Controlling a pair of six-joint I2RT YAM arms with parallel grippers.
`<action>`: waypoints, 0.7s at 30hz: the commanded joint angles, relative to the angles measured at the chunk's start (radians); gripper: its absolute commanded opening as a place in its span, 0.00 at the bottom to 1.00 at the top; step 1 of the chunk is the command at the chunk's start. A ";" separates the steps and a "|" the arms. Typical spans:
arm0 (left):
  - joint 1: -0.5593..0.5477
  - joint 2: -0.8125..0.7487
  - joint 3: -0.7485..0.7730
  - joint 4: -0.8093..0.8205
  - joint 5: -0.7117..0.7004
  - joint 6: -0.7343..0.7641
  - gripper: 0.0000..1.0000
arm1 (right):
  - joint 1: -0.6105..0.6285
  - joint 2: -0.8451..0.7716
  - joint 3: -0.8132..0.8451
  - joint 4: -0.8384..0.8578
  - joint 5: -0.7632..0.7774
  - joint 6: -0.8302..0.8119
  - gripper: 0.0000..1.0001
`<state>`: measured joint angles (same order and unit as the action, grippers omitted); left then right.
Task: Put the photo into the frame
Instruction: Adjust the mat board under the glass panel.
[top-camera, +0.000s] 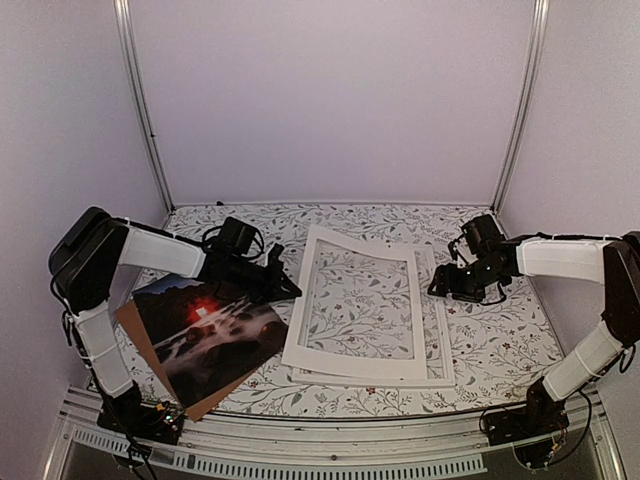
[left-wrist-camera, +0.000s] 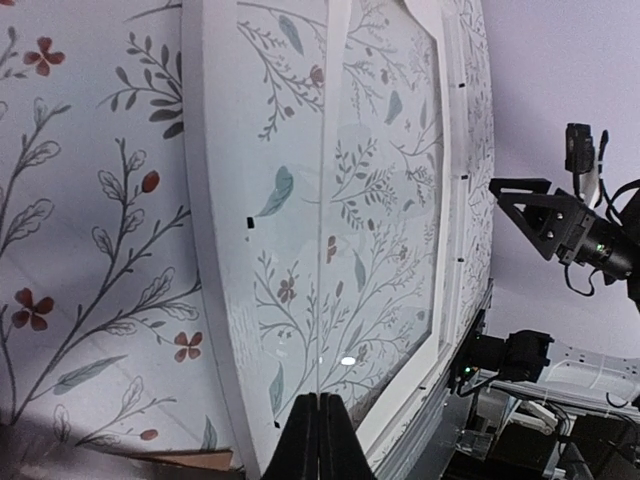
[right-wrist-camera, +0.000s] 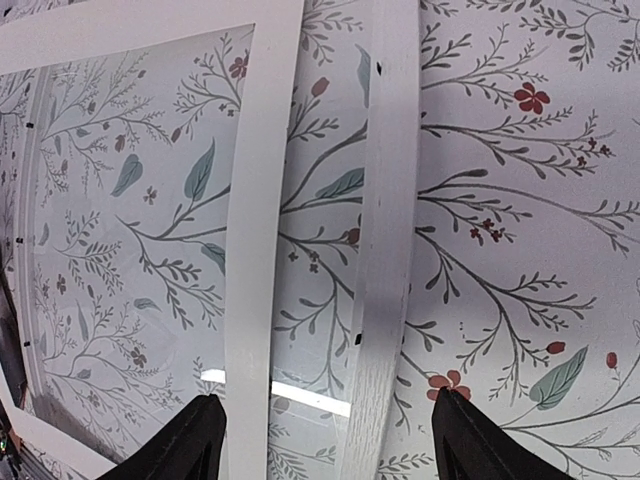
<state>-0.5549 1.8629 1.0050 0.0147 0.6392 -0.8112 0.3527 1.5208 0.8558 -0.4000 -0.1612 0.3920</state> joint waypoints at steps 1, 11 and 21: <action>-0.021 -0.062 -0.014 0.077 -0.013 -0.086 0.00 | 0.002 -0.001 0.049 -0.035 0.048 -0.008 0.75; -0.060 -0.005 0.032 0.065 -0.027 -0.096 0.00 | -0.013 0.009 0.070 -0.060 0.070 -0.021 0.76; -0.081 0.061 0.112 -0.001 -0.049 -0.056 0.00 | -0.037 -0.001 0.074 -0.082 0.116 -0.037 0.76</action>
<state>-0.6239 1.8988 1.0824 0.0380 0.6144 -0.8890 0.3267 1.5215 0.9066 -0.4610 -0.0834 0.3729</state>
